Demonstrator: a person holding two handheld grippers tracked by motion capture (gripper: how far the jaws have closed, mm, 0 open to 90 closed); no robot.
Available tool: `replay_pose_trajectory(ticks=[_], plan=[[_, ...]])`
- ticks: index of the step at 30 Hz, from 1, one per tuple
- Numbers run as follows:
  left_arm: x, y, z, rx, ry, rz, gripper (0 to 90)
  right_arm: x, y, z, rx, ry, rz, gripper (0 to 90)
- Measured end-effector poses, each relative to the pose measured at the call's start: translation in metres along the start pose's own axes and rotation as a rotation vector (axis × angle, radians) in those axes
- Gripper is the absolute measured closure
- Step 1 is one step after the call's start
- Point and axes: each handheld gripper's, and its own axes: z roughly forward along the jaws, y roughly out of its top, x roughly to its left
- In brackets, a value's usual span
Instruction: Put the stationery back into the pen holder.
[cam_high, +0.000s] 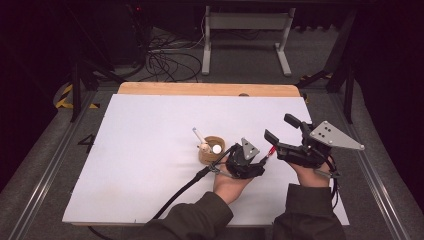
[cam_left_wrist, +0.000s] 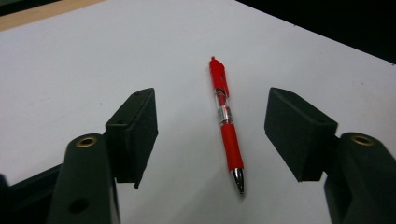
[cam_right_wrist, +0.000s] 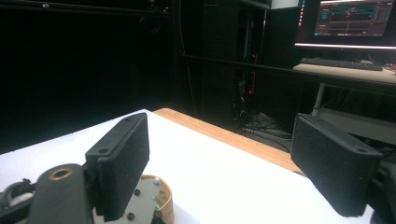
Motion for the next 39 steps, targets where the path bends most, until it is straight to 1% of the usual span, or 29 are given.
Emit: replay_pose_trajectory(ticks=[2,3,4,5,6,7,8,11,12,13,14,15,17,19,21,23,28,29,31,32,33,35,37,39], plan=[[-0.002,-0.001,0.003,0.01,-0.011,-0.006,41.8,-0.001,0.0,-0.001,0.003,-0.002,-0.001,20.2],[-0.003,-0.001,0.005,0.015,-0.012,0.001,44.1,-0.001,0.0,-0.001,0.001,-0.003,0.005,20.2],[-0.004,-0.001,0.006,0.024,-0.018,-0.005,46.7,-0.001,0.0,-0.001,0.001,-0.003,0.005,20.2],[-0.005,-0.002,0.007,0.029,-0.017,-0.009,48.2,-0.001,0.0,-0.001,0.001,-0.004,-0.001,20.2],[-0.005,-0.002,0.009,0.032,-0.016,-0.005,49.3,-0.001,0.0,-0.002,0.001,-0.004,-0.002,20.2],[-0.006,-0.002,0.01,0.038,-0.019,-0.012,50.6,-0.001,0.0,-0.002,0.003,-0.003,-0.005,20.2],[-0.007,-0.002,0.011,0.042,-0.016,-0.006,52.1,-0.001,0.001,-0.002,0.004,-0.004,-0.005,20.3],[-0.009,-0.003,0.015,0.061,-0.003,-0.009,53.4,-0.001,0.001,-0.002,0.003,-0.003,0.0,20.2],[-0.01,-0.003,0.016,0.068,0.001,-0.016,53.7,-0.001,0.001,-0.002,0.004,-0.002,-0.002,20.2],[-0.011,-0.003,0.018,0.071,0.0,-0.011,54.5,-0.001,0.001,-0.002,0.006,0.0,-0.011,20.2],[-0.011,-0.004,0.02,0.073,-0.002,-0.007,55.5,0.0,0.001,-0.002,0.001,-0.001,0.003,20.2],[-0.011,-0.004,0.021,0.079,0.003,-0.006,56.1,0.0,0.001,-0.002,0.001,-0.001,0.002,20.2],[-0.011,-0.005,0.024,0.093,0.008,-0.013,57.7,0.0,0.001,-0.002,0.001,-0.003,0.007,20.2],[-0.012,-0.006,0.027,0.117,0.01,-0.029,58.9,-0.001,0.001,-0.002,-0.001,-0.003,0.007,20.3],[-0.012,-0.006,0.03,0.128,0.003,-0.031,59.1,-0.001,0.002,-0.003,-0.001,-0.002,0.003,20.3],[-0.014,-0.007,0.033,0.129,0.002,-0.013,59.9,-0.001,0.002,-0.003,-0.002,-0.001,0.008,20.3],[-0.016,-0.009,0.038,0.147,0.0,-0.007,62.8,-0.001,0.002,-0.004,-0.003,-0.003,0.012,20.3],[-0.017,-0.009,0.038,0.157,0.006,-0.014,63.4,-0.001,0.002,-0.004,-0.004,-0.002,0.011,20.3],[-0.017,-0.011,0.04,0.173,0.001,-0.015,64.7,-0.002,0.002,-0.004,-0.005,-0.002,0.01,20.3],[-0.017,-0.011,0.041,0.184,0.001,-0.013,65.2,-0.002,0.002,-0.004,-0.005,-0.002,0.009,20.3],[-0.017,-0.011,0.042,0.181,0.001,-0.001,66.0,-0.002,0.002,-0.004,-0.005,-0.002,0.009,20.3],[-0.017,-0.011,0.042,0.204,-0.005,-0.005,68.7,-0.002,0.002,-0.004,-0.005,-0.002,0.009,20.3],[-0.017,-0.01,0.044,0.208,0.001,0.003,71.9,-0.002,0.002,-0.004,-0.005,-0.001,0.01,20.3],[-0.018,-0.01,0.044,0.209,0.007,0.002,72.9,-0.002,0.002,-0.004,-0.005,0.0,0.009,20.3]])
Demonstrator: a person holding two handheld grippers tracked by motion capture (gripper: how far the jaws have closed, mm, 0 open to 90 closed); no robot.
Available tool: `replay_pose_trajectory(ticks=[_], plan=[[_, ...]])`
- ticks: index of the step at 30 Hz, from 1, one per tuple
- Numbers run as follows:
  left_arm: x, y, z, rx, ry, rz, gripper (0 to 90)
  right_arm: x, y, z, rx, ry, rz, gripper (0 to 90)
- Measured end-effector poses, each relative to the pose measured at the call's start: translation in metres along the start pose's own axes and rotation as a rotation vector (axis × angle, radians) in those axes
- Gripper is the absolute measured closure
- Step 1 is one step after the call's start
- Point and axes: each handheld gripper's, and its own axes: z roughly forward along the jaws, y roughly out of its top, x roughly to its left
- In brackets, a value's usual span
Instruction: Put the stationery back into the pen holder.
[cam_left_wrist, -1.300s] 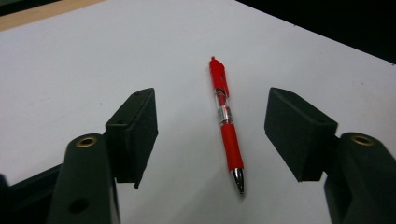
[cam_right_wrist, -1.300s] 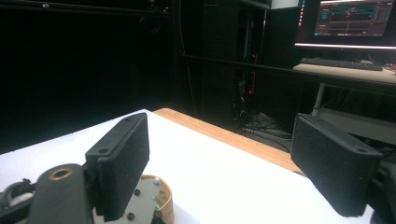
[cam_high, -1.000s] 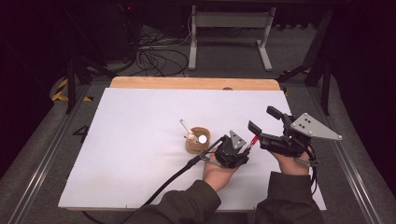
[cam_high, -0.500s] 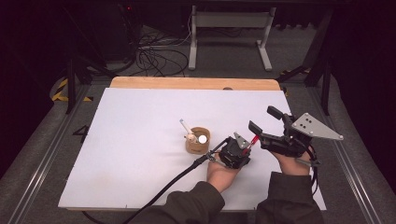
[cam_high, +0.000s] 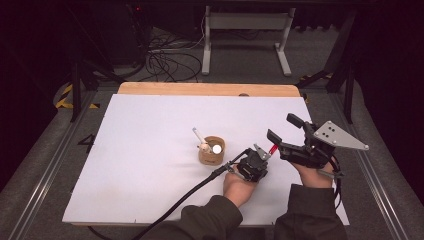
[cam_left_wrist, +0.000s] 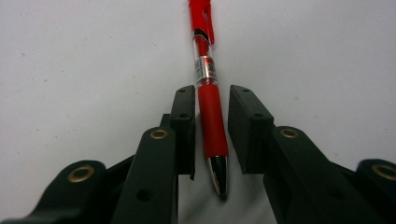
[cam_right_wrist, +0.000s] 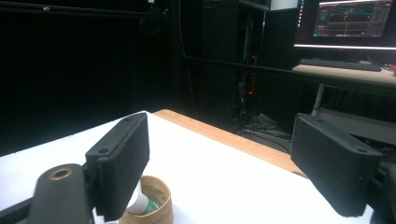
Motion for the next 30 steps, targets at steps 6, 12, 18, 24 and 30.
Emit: replay_pose_trajectory(ticks=[6,12,18,24,30], plan=[[0.0,0.0,0.0,-0.001,0.008,0.011,79.7,0.0,0.0,0.0,0.002,-0.003,-0.004,20.3],[0.002,-0.001,-0.005,0.007,0.01,0.054,80.3,-0.002,-0.001,-0.001,0.007,-0.007,-0.007,20.4],[0.01,-0.001,-0.031,-0.061,-0.001,0.063,80.2,-0.003,-0.004,0.0,0.018,-0.004,-0.039,20.9],[0.024,-0.004,-0.064,-0.129,-0.031,0.036,80.3,-0.001,-0.005,0.002,0.03,0.009,-0.061,21.4],[0.037,-0.006,-0.092,-0.162,-0.06,0.042,80.2,0.003,-0.007,0.008,0.053,0.037,-0.121,22.0]])
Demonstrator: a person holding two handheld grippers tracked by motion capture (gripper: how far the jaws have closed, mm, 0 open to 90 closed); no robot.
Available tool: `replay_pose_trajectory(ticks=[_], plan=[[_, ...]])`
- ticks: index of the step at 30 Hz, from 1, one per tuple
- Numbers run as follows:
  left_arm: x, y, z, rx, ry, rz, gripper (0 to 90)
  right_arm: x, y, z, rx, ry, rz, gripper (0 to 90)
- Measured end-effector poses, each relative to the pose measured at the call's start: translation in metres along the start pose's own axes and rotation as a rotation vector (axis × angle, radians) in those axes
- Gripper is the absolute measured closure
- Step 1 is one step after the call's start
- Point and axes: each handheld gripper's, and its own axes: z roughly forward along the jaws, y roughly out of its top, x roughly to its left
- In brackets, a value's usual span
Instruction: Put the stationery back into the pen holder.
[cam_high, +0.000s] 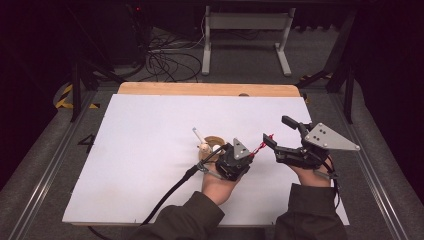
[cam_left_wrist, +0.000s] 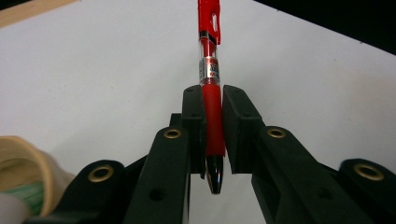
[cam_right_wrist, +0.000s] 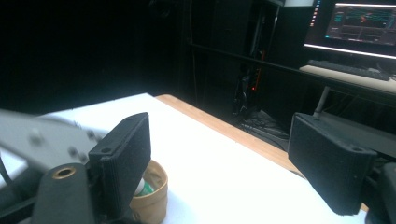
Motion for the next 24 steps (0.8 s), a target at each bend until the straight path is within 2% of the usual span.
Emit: replay_pose_trajectory(ticks=[7,8,13,24], plan=[[0.015,0.001,-0.026,-0.029,-0.02,-0.017,80.2,0.005,-0.003,0.007,0.014,0.044,-0.045,22.2],[0.017,0.002,-0.03,-0.028,-0.032,-0.009,80.2,0.006,-0.003,0.008,0.015,0.047,-0.049,22.2],[0.025,0.003,-0.043,-0.034,-0.034,0.006,80.2,0.009,-0.007,0.013,0.02,0.064,-0.097,22.6],[0.037,0.007,-0.064,-0.042,-0.059,0.002,80.3,0.015,-0.013,0.022,0.059,0.103,-0.234,27.3]])
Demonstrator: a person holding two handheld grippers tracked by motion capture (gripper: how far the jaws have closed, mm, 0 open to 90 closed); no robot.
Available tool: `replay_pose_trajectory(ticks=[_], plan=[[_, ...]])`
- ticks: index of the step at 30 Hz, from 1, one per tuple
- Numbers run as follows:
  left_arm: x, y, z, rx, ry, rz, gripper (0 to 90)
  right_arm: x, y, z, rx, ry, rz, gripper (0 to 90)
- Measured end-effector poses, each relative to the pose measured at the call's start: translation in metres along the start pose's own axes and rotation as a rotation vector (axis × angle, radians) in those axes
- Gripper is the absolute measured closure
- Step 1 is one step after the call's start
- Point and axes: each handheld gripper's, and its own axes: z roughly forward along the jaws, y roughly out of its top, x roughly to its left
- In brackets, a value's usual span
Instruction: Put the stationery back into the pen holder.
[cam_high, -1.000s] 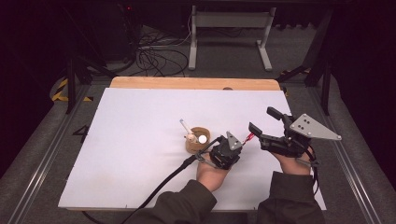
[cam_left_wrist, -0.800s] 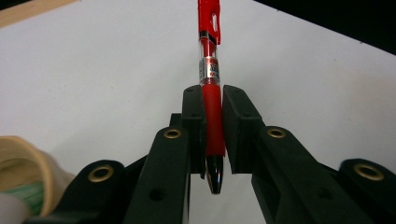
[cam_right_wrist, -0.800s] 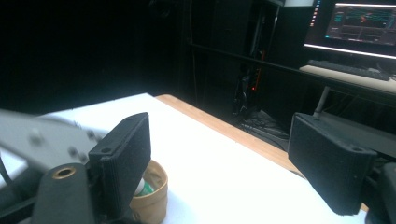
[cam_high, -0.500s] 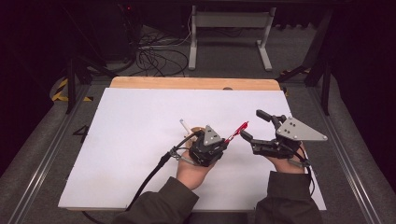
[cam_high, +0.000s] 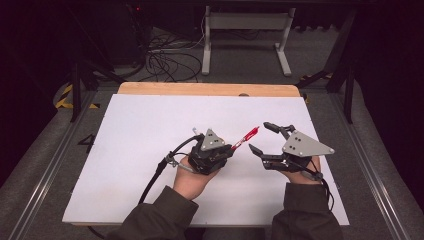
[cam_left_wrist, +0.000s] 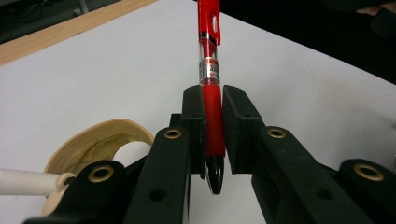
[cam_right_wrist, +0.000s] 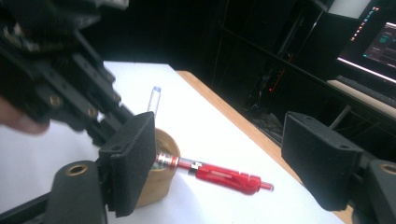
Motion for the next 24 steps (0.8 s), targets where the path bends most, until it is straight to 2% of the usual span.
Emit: replay_pose_trajectory(ticks=[8,15,21,24], plan=[[0.001,0.007,-0.011,0.004,-0.022,0.005,80.2,0.005,-0.003,0.007,0.045,0.007,-0.082,33.2],[-0.001,0.009,-0.015,0.013,-0.047,0.014,80.2,0.01,-0.004,0.012,0.078,0.0,-0.163,34.5],[-0.002,0.012,-0.018,0.012,-0.062,0.019,80.2,0.015,-0.007,0.018,0.1,0.033,-0.251,35.4],[-0.002,0.014,-0.02,0.011,-0.066,0.019,80.2,0.017,-0.007,0.02,0.107,0.03,-0.28,35.9]])
